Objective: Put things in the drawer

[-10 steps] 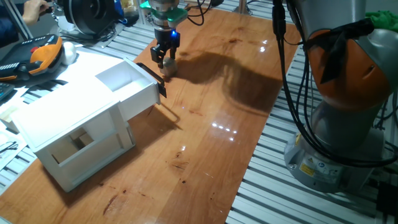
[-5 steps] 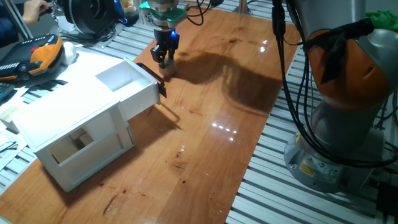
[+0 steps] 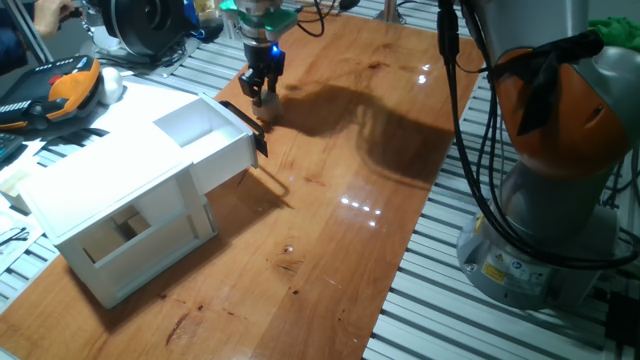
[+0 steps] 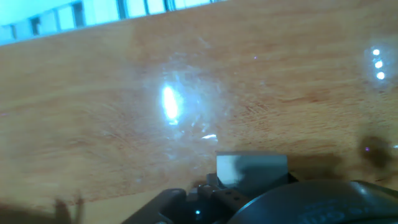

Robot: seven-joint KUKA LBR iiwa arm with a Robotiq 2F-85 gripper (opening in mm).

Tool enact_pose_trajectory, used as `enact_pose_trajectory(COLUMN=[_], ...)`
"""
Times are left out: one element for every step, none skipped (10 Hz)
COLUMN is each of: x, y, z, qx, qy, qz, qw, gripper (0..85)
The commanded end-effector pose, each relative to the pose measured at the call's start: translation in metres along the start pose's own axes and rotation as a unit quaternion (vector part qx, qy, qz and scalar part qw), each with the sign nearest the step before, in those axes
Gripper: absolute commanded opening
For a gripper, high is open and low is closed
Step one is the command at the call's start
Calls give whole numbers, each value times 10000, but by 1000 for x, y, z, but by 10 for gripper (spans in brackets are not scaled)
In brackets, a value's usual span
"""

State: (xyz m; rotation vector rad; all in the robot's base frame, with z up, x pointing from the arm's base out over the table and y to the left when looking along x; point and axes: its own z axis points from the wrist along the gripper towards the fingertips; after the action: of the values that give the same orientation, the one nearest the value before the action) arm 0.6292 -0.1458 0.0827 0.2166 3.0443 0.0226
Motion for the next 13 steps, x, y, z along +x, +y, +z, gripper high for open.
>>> enact_pose_trajectory(x=[-2, -3, -4, -4, -3, -1, 2, 4, 5, 7, 9, 10, 11], y=[5, 12, 20, 27, 34, 39, 46, 50, 53, 54, 54, 54, 57], z=[-14, -25, -38, -51, -68, -82, -97, -106, -114, -123, -133, -144, -154], qx=[2, 25, 6, -23, 24, 97, 163, 176, 174, 185, 188, 223, 218], qy=[-3, -61, -81, -69, -61, -41, -12, 24, 56, 77, 100, 125, 141], qz=[2, 6, 54, 72, 68, 62, 57, 80, 81, 88, 81, 87, 103], qw=[10000, 10000, 10000, 9999, 10000, 9999, 9999, 9998, 9998, 9998, 9997, 9996, 9996], gripper=[0, 0, 0, 0, 0, 0, 0, 0, 0, 0, 0, 0, 0])
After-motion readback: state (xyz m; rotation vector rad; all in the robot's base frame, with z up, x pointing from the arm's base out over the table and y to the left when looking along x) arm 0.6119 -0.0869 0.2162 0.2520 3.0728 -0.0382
